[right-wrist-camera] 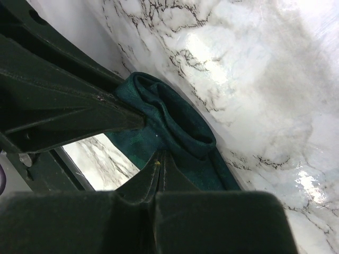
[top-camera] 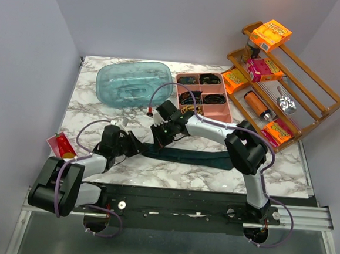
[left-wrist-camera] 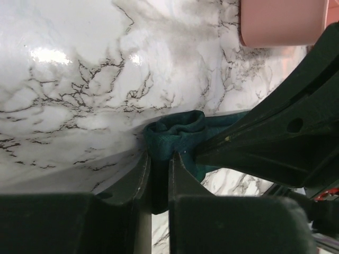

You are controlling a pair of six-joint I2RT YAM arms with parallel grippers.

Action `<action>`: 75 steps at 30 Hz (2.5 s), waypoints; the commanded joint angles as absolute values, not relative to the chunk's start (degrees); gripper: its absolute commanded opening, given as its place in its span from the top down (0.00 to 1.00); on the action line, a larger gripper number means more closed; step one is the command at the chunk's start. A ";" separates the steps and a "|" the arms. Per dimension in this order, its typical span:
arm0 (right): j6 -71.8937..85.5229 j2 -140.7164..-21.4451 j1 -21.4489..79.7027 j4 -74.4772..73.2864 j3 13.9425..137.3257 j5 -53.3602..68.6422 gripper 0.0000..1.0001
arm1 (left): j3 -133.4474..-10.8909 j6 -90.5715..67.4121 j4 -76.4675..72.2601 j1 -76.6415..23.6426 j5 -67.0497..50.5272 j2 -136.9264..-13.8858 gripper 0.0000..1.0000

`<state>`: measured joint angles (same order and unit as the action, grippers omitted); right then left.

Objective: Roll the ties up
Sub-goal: Roll the tie at the center of the board.

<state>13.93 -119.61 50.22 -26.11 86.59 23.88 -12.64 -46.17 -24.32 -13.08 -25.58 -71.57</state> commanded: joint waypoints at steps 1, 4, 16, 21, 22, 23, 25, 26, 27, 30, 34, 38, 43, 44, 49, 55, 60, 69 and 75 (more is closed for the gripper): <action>13.62 -121.11 50.19 -25.84 87.19 25.23 0.96 | -15.64 -43.60 -20.14 -12.92 -25.23 -69.09 0.98; 13.54 -121.20 50.18 -25.84 88.24 25.40 0.96 | -18.10 -41.49 -13.55 -13.27 -22.51 -66.19 1.00; 14.15 -125.24 50.10 -27.51 95.35 25.05 0.96 | -27.68 -35.24 4.92 -19.50 -10.30 -62.84 1.00; 14.33 -126.82 50.10 -28.56 96.24 23.20 0.96 | -31.71 -35.07 9.21 -22.93 -4.32 -63.71 1.00; 14.41 -127.17 50.18 -28.65 96.33 23.12 0.96 | -32.51 -34.72 10.19 -23.64 -3.44 -64.16 1.00; 14.50 -127.26 50.10 -28.65 96.42 23.12 0.96 | -33.22 -34.19 10.80 -24.25 -1.86 -64.68 1.00; 14.68 -127.79 50.10 -28.65 96.77 23.20 0.96 | -34.71 -33.93 12.21 -26.01 -0.80 -66.27 1.00; 14.76 -127.88 50.10 -28.65 96.85 23.20 0.96 | -35.15 -33.84 12.39 -26.54 -0.44 -66.79 1.00; 14.85 -128.05 50.10 -28.65 96.94 23.38 0.96 | -35.59 -34.10 12.83 -27.67 1.21 -67.23 1.00; 15.12 -128.32 50.10 -28.65 96.77 23.73 0.96 | -35.95 -34.63 12.66 -28.83 2.80 -67.67 1.00; 15.64 -128.93 50.18 -28.57 97.12 24.17 0.96 | -36.91 -34.89 13.36 -30.14 4.39 -68.38 1.00; 15.73 -129.55 50.10 -28.57 97.38 24.43 0.96 | -37.35 -34.81 13.89 -30.67 5.62 -68.47 1.00; 15.82 -129.64 50.18 -28.92 97.38 23.64 0.96 | -39.11 -33.84 17.57 -31.02 7.03 -68.29 1.00; 15.82 -129.55 50.10 -28.92 97.38 23.56 0.96 | -39.46 -33.75 18.19 -31.03 7.64 -68.38 1.00; 14.77 -130.87 50.10 -31.11 100.54 22.24 0.96 | -42.27 -33.84 23.81 -31.90 12.12 -68.20 1.00; 14.59 -130.17 50.10 -32.34 102.31 21.54 0.96 | -43.77 -34.45 27.77 -33.66 16.25 -68.99 1.00; 14.24 -125.78 49.48 -32.43 100.55 19.43 0.96 | -44.82 -35.07 31.10 -35.42 20.12 -71.54 1.00; 14.59 -118.22 46.23 -32.87 95.28 16.61 0.96 | -48.60 -36.03 36.20 -39.54 27.94 -76.72 1.00; 15.12 -115.84 43.86 -32.35 91.76 15.65 0.96 | -50.71 -37.53 37.97 -42.45 30.67 -81.37 1.00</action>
<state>14.96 -117.75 45.04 -31.68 94.54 18.15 -48.86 -35.64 34.85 -40.53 25.61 -78.35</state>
